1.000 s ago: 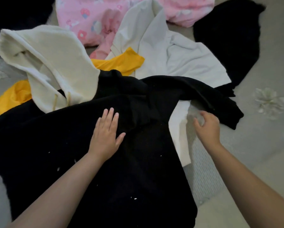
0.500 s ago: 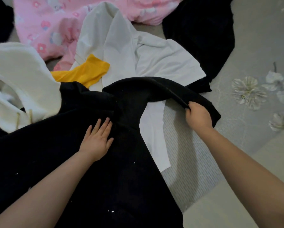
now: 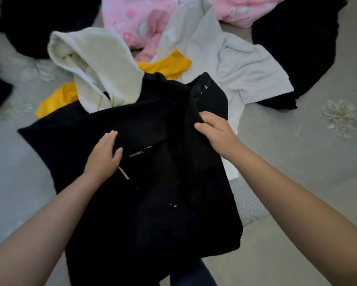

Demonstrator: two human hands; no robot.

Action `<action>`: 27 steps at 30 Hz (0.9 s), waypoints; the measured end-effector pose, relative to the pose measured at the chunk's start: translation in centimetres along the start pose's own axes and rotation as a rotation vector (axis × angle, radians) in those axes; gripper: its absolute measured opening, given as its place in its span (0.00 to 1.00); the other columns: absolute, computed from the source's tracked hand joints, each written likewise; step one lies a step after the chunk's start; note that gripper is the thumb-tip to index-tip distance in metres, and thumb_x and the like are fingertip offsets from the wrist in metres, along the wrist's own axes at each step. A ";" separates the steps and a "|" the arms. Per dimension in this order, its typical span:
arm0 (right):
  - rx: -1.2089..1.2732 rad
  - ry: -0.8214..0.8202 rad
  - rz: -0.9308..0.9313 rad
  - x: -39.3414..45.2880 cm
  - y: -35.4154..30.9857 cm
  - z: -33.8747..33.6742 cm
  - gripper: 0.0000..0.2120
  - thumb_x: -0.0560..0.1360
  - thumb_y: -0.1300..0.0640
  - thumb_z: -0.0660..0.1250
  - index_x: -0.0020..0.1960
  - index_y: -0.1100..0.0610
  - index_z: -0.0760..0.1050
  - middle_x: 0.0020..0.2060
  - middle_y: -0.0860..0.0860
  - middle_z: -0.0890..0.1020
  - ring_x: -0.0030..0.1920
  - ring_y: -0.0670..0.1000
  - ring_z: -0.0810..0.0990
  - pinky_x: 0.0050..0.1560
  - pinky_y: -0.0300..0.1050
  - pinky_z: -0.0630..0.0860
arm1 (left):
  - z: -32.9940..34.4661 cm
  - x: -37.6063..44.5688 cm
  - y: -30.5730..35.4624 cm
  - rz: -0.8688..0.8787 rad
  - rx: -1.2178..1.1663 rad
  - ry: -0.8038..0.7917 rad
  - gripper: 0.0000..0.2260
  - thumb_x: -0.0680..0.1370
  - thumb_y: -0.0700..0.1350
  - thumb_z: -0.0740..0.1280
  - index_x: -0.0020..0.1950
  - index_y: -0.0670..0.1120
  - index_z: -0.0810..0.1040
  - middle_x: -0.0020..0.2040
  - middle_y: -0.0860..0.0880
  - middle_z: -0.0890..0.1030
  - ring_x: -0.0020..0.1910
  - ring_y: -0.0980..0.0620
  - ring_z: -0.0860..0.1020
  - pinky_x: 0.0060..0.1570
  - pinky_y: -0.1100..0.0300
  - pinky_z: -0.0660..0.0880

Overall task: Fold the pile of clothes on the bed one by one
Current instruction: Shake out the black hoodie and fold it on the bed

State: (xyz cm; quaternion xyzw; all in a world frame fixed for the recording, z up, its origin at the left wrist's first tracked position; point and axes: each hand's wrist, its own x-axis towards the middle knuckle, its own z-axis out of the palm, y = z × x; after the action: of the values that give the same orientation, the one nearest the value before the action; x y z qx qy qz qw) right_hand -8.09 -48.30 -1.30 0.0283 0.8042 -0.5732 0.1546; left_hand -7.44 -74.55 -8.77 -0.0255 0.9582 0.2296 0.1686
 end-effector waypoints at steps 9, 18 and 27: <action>0.174 -0.465 0.233 6.4 -6.1 21.9 0.09 0.80 0.54 0.55 0.52 0.52 0.74 0.53 0.50 0.76 0.58 0.49 0.72 0.60 0.45 0.66 | -6.6 -9.5 -14.1 -0.408 -0.245 0.213 0.19 0.81 0.42 0.55 0.71 0.40 0.62 0.69 0.40 0.69 0.67 0.42 0.67 0.64 0.52 0.62; -0.936 -0.349 -0.105 5.5 1.6 19.2 0.18 0.76 0.57 0.63 0.65 0.61 0.70 0.65 0.55 0.72 0.68 0.54 0.66 0.67 0.46 0.62 | -1.6 -8.9 -17.3 -0.482 -0.430 0.130 0.25 0.79 0.46 0.60 0.73 0.39 0.57 0.71 0.41 0.65 0.70 0.44 0.64 0.67 0.51 0.63; -1.021 0.251 -0.335 9.5 -0.9 10.9 0.15 0.70 0.72 0.58 0.54 0.70 0.77 0.52 0.66 0.79 0.55 0.66 0.76 0.57 0.57 0.71 | -1.7 -0.1 -15.8 -0.176 0.015 0.108 0.22 0.80 0.42 0.57 0.73 0.40 0.58 0.74 0.43 0.60 0.74 0.46 0.55 0.71 0.53 0.54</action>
State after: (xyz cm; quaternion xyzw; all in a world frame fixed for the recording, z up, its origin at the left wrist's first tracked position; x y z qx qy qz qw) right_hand -14.95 -60.03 -6.41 -0.1106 0.9858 -0.1196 -0.0417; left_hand -5.87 -89.44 -14.18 -0.1205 0.9617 0.2050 0.1364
